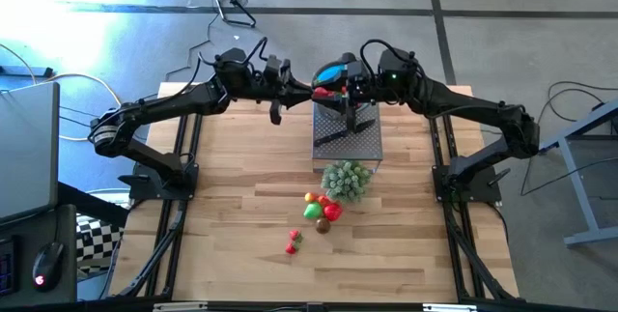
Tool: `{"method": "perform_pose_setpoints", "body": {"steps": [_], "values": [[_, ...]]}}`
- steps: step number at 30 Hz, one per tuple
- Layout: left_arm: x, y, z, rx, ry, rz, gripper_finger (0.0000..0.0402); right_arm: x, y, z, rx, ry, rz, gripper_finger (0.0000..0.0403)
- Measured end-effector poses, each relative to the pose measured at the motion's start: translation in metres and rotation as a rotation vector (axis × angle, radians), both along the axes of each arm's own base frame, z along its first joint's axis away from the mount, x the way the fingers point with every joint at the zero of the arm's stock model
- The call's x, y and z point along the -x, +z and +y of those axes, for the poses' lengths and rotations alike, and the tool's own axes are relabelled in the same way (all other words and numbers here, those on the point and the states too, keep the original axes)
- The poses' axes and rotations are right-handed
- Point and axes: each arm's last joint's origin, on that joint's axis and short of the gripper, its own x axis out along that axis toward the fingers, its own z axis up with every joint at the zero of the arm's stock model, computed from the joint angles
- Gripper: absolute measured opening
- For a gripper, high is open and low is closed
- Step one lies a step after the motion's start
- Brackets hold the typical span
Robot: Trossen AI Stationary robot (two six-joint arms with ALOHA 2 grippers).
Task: Pick & Place Fruit
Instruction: Put the red strawberry into the blue strainer bowl
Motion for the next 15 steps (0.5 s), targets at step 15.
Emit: {"method": "perform_pose_setpoints", "body": {"steps": [15], "values": [[0.0000, -0.0004, 0.0005, -0.003, 0.010, 0.003, 0.0166, 0.0002, 0.0000, -0.0004, -0.002, 0.003, 0.000, 0.0131]]}}
